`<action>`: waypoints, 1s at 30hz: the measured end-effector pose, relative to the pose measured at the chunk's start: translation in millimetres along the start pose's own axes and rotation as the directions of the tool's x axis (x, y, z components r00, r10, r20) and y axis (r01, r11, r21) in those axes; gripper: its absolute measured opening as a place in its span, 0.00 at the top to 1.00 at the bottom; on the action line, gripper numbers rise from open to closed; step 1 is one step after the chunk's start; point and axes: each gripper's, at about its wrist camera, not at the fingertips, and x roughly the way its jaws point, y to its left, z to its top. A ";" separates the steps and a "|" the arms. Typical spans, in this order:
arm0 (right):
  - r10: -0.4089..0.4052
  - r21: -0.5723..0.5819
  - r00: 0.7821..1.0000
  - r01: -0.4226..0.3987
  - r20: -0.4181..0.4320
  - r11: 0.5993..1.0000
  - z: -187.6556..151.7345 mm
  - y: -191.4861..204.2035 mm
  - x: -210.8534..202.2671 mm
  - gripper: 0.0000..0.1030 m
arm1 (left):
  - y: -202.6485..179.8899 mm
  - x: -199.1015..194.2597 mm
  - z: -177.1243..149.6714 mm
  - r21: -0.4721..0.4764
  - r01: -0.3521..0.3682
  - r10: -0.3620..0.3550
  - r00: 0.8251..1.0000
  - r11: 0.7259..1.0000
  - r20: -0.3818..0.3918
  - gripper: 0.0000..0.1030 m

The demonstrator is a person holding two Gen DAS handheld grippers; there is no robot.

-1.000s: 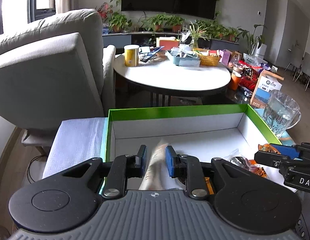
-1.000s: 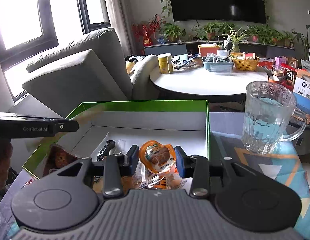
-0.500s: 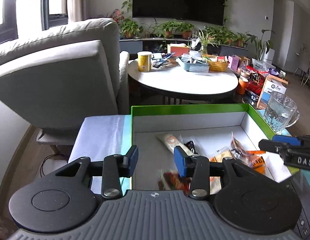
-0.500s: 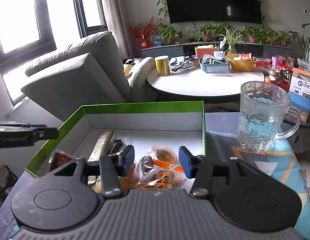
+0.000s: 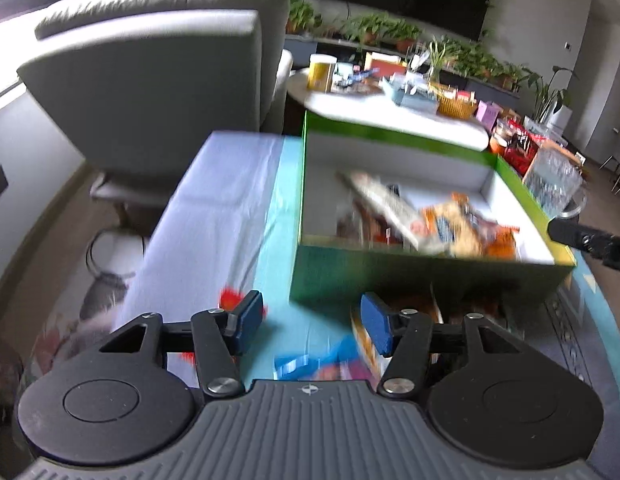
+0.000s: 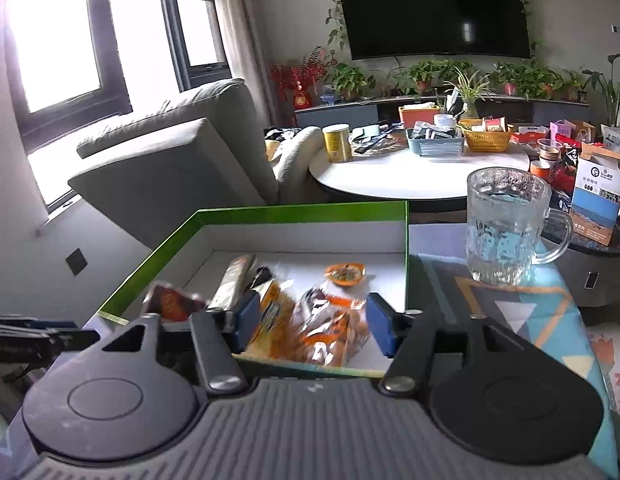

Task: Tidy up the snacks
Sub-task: 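Grasp the pink-and-blue drink pouch with the left gripper while the right grasps a pink foil bag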

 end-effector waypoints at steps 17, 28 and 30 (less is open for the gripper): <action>0.213 -0.144 0.965 -0.236 -0.155 0.961 -68.9 47.7 -20.8 0.63 | 1.2 3.9 -37.9 -0.153 -0.007 -0.009 0.994 0.988 -0.105 0.27; 0.229 -0.106 0.951 -0.255 -0.209 0.961 -78.0 53.3 -4.9 0.63 | -7.2 11.4 -39.6 -0.116 -0.022 0.012 0.996 0.993 -0.088 0.32; 0.231 -0.102 0.950 -0.256 -0.210 0.961 -78.1 55.4 -1.9 0.63 | -9.4 10.9 -40.5 -0.092 -0.019 0.012 0.997 0.996 -0.081 0.43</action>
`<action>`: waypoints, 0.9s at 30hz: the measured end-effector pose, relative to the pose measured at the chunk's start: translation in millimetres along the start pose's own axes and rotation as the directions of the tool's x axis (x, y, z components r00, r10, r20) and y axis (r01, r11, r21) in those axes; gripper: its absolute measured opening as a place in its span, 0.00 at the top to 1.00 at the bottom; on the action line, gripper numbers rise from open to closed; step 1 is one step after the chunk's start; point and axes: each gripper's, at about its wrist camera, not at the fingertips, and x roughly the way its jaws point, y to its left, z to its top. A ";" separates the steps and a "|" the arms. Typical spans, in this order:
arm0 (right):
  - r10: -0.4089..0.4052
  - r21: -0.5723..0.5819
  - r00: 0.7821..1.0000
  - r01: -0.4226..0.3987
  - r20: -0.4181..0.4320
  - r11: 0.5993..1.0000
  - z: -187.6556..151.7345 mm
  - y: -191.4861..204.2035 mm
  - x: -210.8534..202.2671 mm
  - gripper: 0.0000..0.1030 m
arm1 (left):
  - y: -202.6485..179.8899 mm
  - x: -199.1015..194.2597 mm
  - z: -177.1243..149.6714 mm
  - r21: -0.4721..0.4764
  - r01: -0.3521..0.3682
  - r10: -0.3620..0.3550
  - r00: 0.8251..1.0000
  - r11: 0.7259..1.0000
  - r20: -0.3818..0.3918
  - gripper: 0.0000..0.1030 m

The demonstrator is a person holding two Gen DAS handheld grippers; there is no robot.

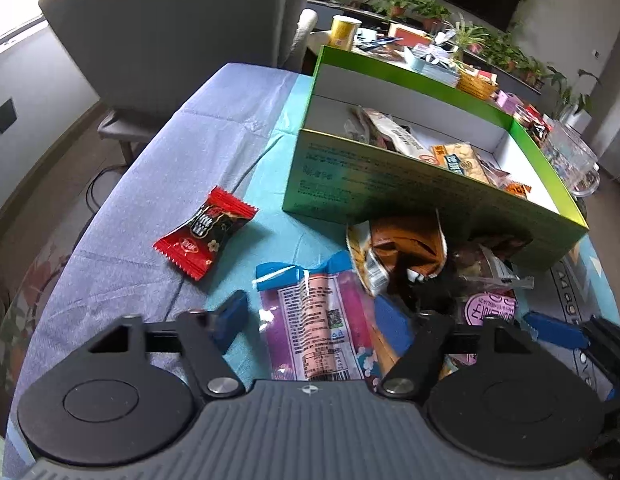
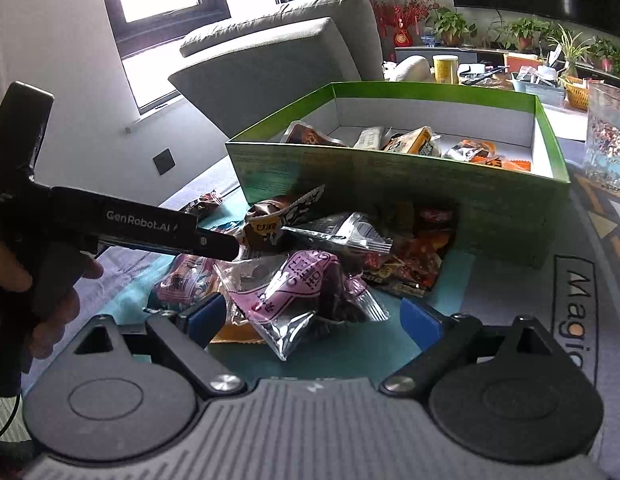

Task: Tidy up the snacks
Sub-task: 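Grasp the pink-and-blue drink pouch with the left gripper while the right grasps a pink foil bag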

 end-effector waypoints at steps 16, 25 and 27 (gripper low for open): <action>0.011 0.031 1.000 -0.010 -0.009 0.999 3.0 -0.4 7.2 0.64 | -0.7 -21.0 -2.3 0.015 0.056 -0.057 0.997 0.998 0.042 0.62; 0.005 0.027 1.000 -0.005 0.021 1.000 -0.1 2.1 -11.0 0.65 | 2.2 -39.6 2.5 0.015 0.047 -0.048 0.995 0.999 0.086 0.62; 0.005 0.032 1.000 -0.006 0.031 0.999 0.2 1.8 -16.7 0.65 | 2.3 -44.8 4.3 0.017 0.046 -0.047 0.994 0.999 0.100 0.62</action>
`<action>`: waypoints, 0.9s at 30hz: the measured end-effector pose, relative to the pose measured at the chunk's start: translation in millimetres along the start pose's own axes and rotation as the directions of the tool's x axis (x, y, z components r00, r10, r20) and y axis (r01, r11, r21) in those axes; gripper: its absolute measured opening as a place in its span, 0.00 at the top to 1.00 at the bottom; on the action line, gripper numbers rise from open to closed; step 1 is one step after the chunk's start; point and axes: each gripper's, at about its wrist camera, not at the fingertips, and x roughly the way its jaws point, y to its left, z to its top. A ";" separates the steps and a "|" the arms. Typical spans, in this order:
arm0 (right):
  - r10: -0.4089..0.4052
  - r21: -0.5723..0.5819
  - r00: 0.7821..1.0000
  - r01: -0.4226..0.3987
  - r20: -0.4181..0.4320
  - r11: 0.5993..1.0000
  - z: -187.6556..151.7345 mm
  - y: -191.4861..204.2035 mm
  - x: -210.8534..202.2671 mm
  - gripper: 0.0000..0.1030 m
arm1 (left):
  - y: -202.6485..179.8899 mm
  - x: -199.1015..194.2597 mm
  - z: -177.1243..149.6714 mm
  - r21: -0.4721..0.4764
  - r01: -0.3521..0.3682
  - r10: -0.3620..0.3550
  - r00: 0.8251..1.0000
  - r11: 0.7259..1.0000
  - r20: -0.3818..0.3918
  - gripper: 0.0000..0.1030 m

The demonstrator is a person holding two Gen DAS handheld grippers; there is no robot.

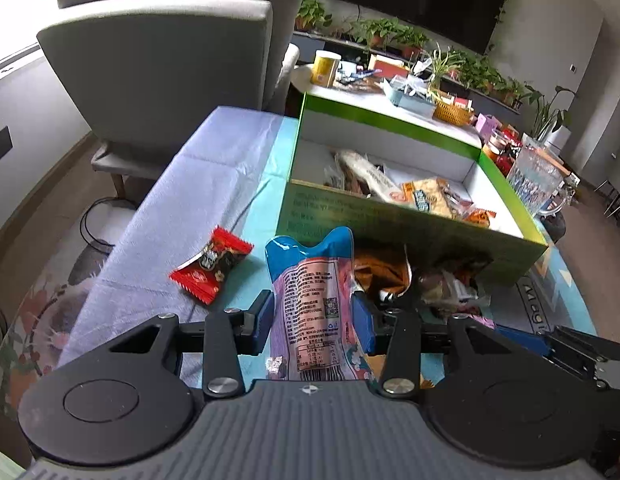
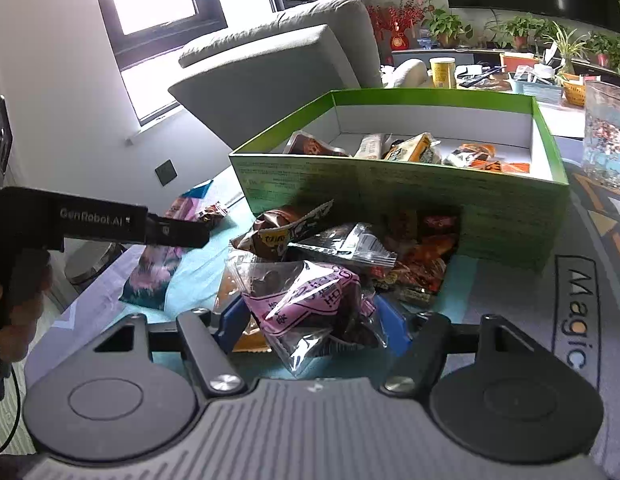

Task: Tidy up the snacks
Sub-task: 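Grasp the pink-and-blue drink pouch with the left gripper while the right grasps a pink foil bag, then carry the pouch and foil bag over the green box and release both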

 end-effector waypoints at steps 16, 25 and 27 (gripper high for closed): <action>-0.040 -0.022 0.999 0.040 0.018 0.999 -4.7 -0.8 -18.6 0.64 | -9.2 -19.3 12.1 0.027 0.006 -0.008 0.997 1.000 0.071 0.61; -0.010 0.123 1.000 0.011 -0.013 0.992 -12.8 -0.3 13.8 0.64 | -7.8 -16.7 11.3 0.019 -0.008 0.006 0.998 1.000 0.064 0.61; -0.038 0.115 0.999 0.038 -0.006 0.993 -12.2 2.4 18.0 0.64 | -7.6 -16.2 11.1 0.018 -0.007 0.006 0.998 1.000 0.062 0.61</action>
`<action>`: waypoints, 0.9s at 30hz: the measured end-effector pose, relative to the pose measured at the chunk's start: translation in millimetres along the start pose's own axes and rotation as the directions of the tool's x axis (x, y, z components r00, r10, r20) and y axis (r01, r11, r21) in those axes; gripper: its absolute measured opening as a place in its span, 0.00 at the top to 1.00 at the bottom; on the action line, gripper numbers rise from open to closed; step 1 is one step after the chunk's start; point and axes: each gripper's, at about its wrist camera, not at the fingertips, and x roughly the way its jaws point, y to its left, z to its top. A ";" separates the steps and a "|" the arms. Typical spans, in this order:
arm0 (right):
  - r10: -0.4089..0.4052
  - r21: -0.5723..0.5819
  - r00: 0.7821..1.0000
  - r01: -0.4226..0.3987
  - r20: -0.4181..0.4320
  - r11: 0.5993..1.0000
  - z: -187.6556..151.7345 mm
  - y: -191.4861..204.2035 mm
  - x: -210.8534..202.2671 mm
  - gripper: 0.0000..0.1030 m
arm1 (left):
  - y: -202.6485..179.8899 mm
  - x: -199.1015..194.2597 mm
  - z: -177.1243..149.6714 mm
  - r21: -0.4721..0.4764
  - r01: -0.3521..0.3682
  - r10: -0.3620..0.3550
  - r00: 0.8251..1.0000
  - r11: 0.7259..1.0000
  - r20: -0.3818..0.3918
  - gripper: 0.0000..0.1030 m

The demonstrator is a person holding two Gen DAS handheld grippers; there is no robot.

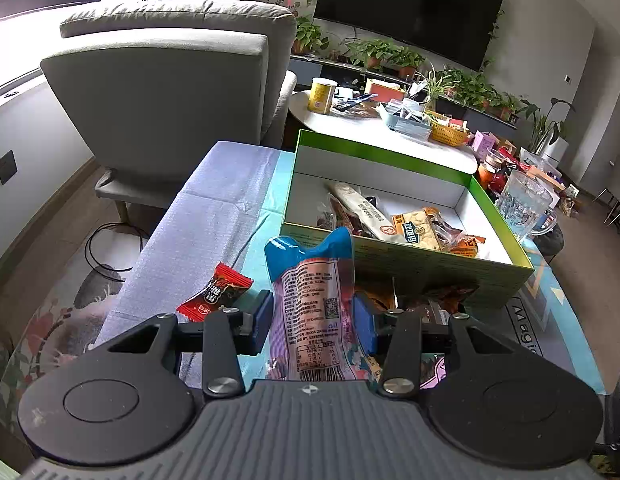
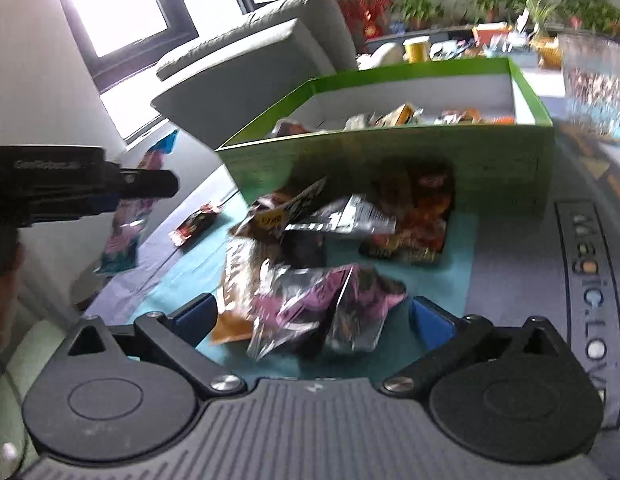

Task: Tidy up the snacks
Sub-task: 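Carry the pouch and foil bag over the green box and release both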

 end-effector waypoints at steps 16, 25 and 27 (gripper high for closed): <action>-0.031 -0.024 0.999 0.032 0.038 0.999 2.9 -12.8 -27.9 0.65 | 0.3 -4.7 3.6 0.000 0.012 -0.012 1.000 1.000 0.023 0.61; -0.035 -0.027 0.982 0.041 0.184 0.999 29.6 -14.2 -62.5 0.65 | -16.4 -6.3 19.0 0.053 0.041 -0.044 0.997 0.998 0.059 0.61; -0.040 -0.036 0.975 0.049 0.218 0.998 38.6 -14.6 -66.5 0.65 | -21.1 -5.1 25.9 0.062 0.050 -0.055 0.996 0.997 0.071 0.61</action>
